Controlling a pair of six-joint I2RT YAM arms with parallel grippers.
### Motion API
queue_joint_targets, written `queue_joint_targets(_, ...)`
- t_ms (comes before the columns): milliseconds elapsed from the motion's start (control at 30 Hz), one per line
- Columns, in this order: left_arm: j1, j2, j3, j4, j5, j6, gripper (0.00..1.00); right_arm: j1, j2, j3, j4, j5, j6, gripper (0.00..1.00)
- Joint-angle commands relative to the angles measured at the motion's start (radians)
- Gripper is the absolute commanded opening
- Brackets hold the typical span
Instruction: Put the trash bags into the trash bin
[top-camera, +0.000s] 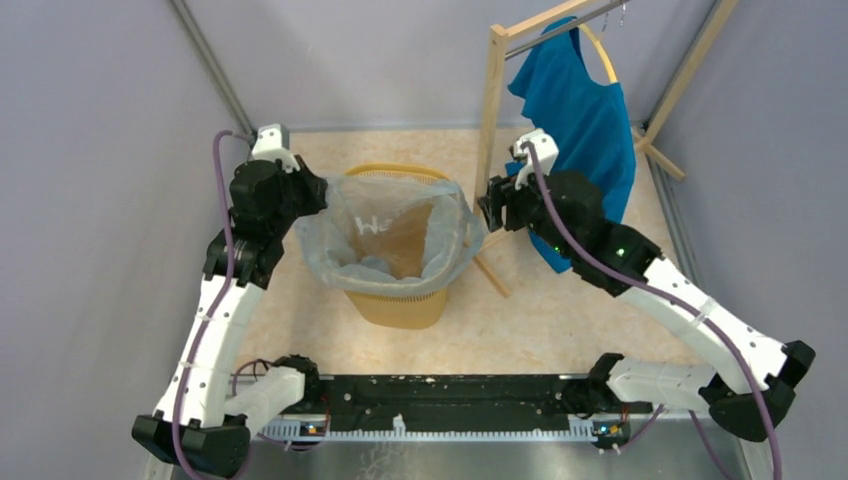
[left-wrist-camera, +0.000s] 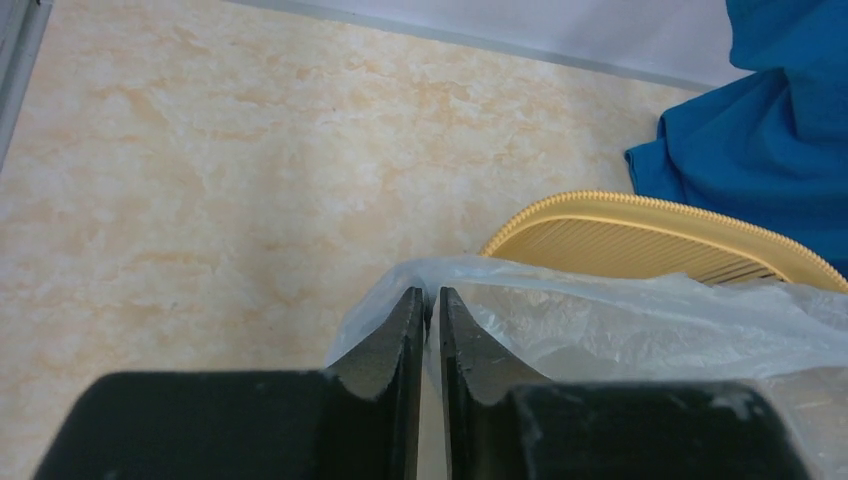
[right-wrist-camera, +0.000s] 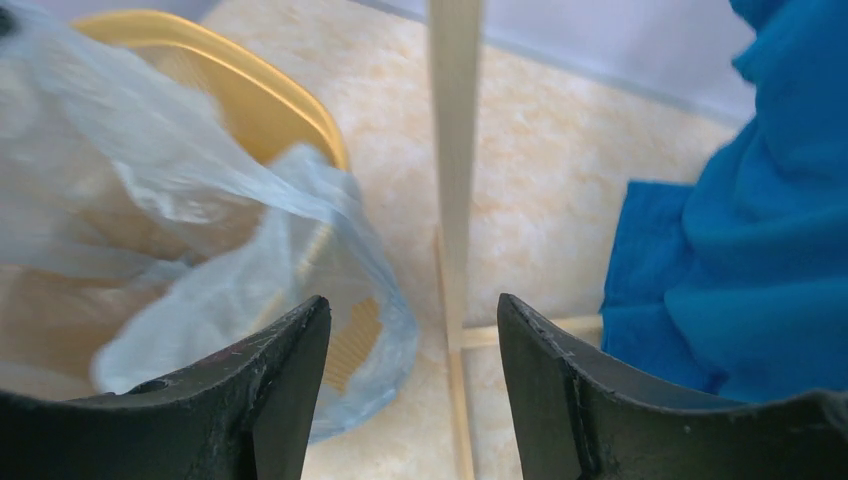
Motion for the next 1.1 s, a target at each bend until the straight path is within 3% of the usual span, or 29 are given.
queue_joint_targets(0,0.000,-0.040,-0.008,-0.012,0.023,0.001,0.20,-0.005,0.030,0.174,-0.107,-0.152,-0.105,0.63)
queue_joint_targets(133,0.000,-0.063,0.010,-0.048,0.000,0.018,0.27,0.033,0.144,0.313,-0.129,-0.246,-0.232,0.63)
queue_joint_targets(367,0.000,-0.096,0.053,-0.122,-0.043,0.041,0.56,0.110,0.393,0.572,-0.249,-0.131,-0.409,0.60)
queue_joint_targets(700,0.000,-0.072,0.073,-0.186,-0.017,0.026,0.62,0.110,0.570,0.719,-0.342,-0.111,-0.480,0.55)
queue_joint_targets(833,0.000,-0.071,0.058,-0.195,0.001,0.018,0.63,0.110,0.575,0.705,-0.283,-0.082,-0.461,0.28)
queue_joint_targets(1067,0.000,-0.080,0.075,-0.209,0.000,0.019,0.66,0.109,0.563,0.687,-0.164,-0.023,-0.432,0.04)
